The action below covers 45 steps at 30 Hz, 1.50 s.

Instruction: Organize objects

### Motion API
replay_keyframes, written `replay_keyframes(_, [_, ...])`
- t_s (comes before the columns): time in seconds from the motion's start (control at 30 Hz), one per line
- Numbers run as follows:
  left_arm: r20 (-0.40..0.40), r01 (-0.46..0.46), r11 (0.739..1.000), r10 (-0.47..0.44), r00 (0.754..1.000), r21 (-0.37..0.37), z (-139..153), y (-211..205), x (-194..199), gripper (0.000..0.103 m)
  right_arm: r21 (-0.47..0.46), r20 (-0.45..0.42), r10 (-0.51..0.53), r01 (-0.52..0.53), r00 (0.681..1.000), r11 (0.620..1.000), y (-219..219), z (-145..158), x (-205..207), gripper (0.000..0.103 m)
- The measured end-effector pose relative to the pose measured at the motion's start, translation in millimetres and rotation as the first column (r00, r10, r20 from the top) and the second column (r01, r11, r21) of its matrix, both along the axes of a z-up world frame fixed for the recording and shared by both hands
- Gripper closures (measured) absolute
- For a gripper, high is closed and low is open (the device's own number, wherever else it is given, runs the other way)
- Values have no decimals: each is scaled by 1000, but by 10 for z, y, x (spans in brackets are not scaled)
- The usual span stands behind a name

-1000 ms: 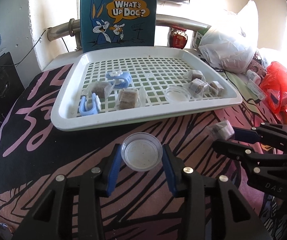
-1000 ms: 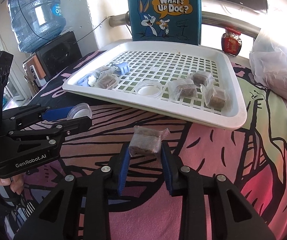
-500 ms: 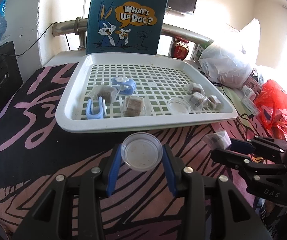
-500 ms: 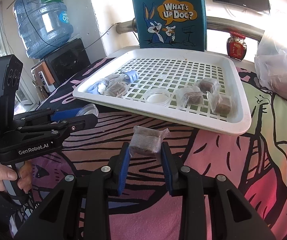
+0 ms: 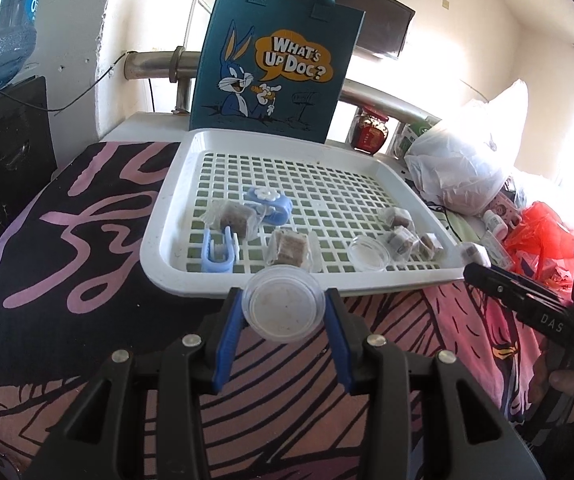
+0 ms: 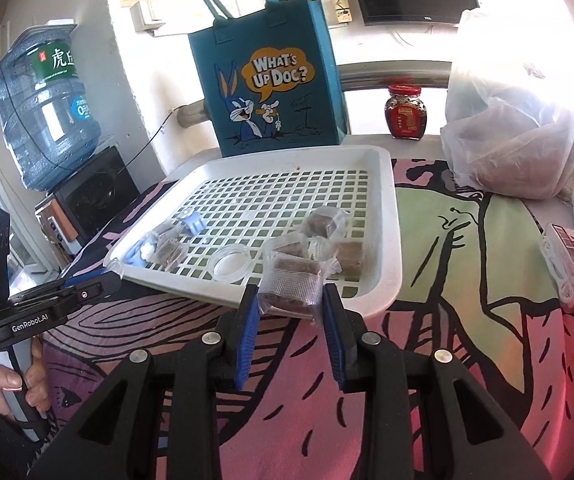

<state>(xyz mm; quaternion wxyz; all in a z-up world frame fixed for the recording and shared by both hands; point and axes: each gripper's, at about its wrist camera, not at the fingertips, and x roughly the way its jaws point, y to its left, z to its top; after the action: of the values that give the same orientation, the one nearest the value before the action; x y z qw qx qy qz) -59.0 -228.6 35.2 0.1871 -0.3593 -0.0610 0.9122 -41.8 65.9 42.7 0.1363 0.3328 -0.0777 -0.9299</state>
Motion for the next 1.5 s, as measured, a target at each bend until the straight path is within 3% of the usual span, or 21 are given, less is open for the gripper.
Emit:
replay_keyframes(0.4, [-12, -78, 995, 78, 997, -62, 245, -11, -509, 64, -32, 28, 8, -7, 1000, 999, 52, -56, -235, 73])
replay_keyframes(0.7, [54, -66, 983, 76, 996, -174, -7, 174, -607, 64, 4, 34, 32, -33, 999, 999, -53, -105, -281, 73])
replay_keyframes(0.87, [40, -34, 972, 44, 998, -233, -34, 357, -656, 64, 12, 29, 34, -35, 999, 999, -75, -120, -291, 71])
replay_keyframes(0.93, [47, -31, 971, 43, 998, -236, -42, 392, -707, 64, -39, 37, 18, -17, 999, 999, 3, -135, -323, 67])
replay_keyframes(1.07, [58, -40, 979, 53, 997, -202, -41, 372, -742, 63, -180, 15, 34, -31, 999, 983, 175, -130, -329, 36])
replay_keyframes(1.13, [74, -16, 987, 28, 997, -158, -38, 356, -717, 53, -159, -10, 32, -33, 999, 987, 132, -78, -285, 21])
replay_keyframes(1.2, [51, 16, 995, -11, 999, -103, 11, 352, -632, 21, -92, -44, 21, -25, 999, 995, 42, -11, -220, 3])
replay_keyframes(1.27, [-25, 27, 997, -29, 999, -65, 108, 331, -484, 8, -53, -95, 40, -45, 995, 998, -35, 60, -136, 2])
replay_keyframes(1.4, [-141, 51, 999, -49, 989, 14, 305, 250, -215, 2, -34, -157, 49, -55, 986, 998, -88, 164, 31, 0])
replay_keyframes(1.5, [-149, 49, 998, -45, 988, 27, 324, 208, -132, 0, -9, -108, 35, -36, 994, 999, -101, 143, 90, 0])
